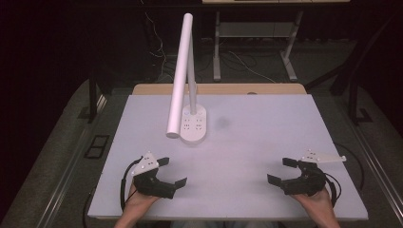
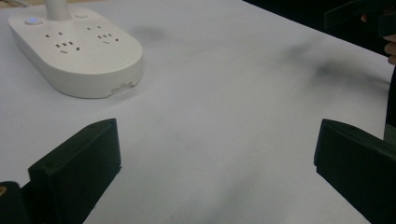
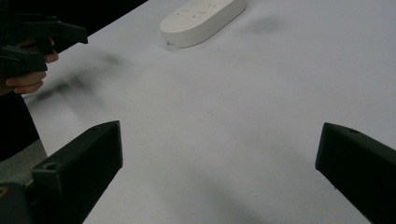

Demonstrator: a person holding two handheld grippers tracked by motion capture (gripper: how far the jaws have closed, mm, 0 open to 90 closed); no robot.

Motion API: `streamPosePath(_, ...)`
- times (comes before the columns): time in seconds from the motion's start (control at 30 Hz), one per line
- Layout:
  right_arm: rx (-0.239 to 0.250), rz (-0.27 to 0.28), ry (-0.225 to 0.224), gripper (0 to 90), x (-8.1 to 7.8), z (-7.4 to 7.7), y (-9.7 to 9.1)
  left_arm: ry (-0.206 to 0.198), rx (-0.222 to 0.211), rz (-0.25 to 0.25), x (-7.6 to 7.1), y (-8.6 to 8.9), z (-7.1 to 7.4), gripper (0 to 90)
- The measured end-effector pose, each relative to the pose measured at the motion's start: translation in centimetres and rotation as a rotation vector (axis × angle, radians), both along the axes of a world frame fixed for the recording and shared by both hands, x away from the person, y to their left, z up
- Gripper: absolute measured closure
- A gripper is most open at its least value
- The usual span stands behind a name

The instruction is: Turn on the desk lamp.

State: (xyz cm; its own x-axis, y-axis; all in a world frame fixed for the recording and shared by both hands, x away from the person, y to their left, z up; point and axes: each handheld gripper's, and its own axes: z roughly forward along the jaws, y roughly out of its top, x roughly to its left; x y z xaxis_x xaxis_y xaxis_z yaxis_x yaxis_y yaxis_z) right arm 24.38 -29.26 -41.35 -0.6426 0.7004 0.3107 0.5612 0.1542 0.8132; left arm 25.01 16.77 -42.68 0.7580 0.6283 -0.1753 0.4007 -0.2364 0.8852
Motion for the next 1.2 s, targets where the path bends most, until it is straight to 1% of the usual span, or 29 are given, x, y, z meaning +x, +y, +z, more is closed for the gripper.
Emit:
streamPosePath(0.2,-0.009,0.008,0.011,0.3,-0.01,-0.04,0.03,-0.003,0.001,-0.003,-0.04,-0.02,0.02,0.0)
streamPosePath(0.43,-0.011,0.012,0.011,0.4,-0.03,-0.06,-0.06,-0.004,0.002,-0.005,-0.03,-0.04,0.01,0.0)
streamPosePath(0.5,-0.011,0.012,0.017,0.4,-0.10,-0.05,-0.05,-0.004,0.001,-0.003,-0.06,-0.04,0.01,0.0)
streamPosePath(0.57,-0.020,0.018,0.015,0.4,-0.11,-0.06,-0.08,-0.005,0.002,0.000,-0.09,-0.02,0.02,0.0)
streamPosePath(0.7,-0.020,0.013,0.020,0.4,-0.10,0.01,-0.09,-0.002,0.002,-0.004,-0.02,-0.05,0.00,0.0)
streamPosePath(0.8,-0.018,0.007,0.015,0.4,-0.02,0.02,-0.11,0.000,0.003,-0.006,0.03,-0.11,-0.04,0.0)
streamPosePath(0.83,-0.021,0.009,0.017,0.4,0.01,0.06,-0.14,-0.001,0.007,-0.006,0.03,-0.09,-0.04,0.0)
streamPosePath(0.87,-0.025,0.010,0.019,0.4,0.06,0.11,-0.18,-0.001,0.003,-0.005,0.02,-0.10,-0.04,0.0)
streamPosePath(0.93,-0.019,0.009,0.017,0.4,0.18,0.11,-0.26,-0.002,0.003,-0.005,0.03,-0.08,-0.03,0.0)
streamPosePath(1.0,-0.023,0.009,0.033,0.4,0.24,0.20,-0.27,-0.003,0.004,-0.006,0.04,-0.08,-0.03,0.0)
streamPosePath(1.07,-0.028,0.013,0.030,0.4,0.38,0.22,-0.31,-0.004,0.004,-0.007,0.02,-0.08,-0.02,0.0)
streamPosePath(1.17,-0.028,0.014,0.040,0.4,0.42,0.40,-0.32,-0.004,0.004,-0.009,-0.02,-0.14,-0.03,0.0)
streamPosePath(1.2,-0.035,0.021,0.036,0.4,0.56,0.57,-0.30,-0.004,0.003,-0.010,-0.02,-0.16,-0.04,0.0)
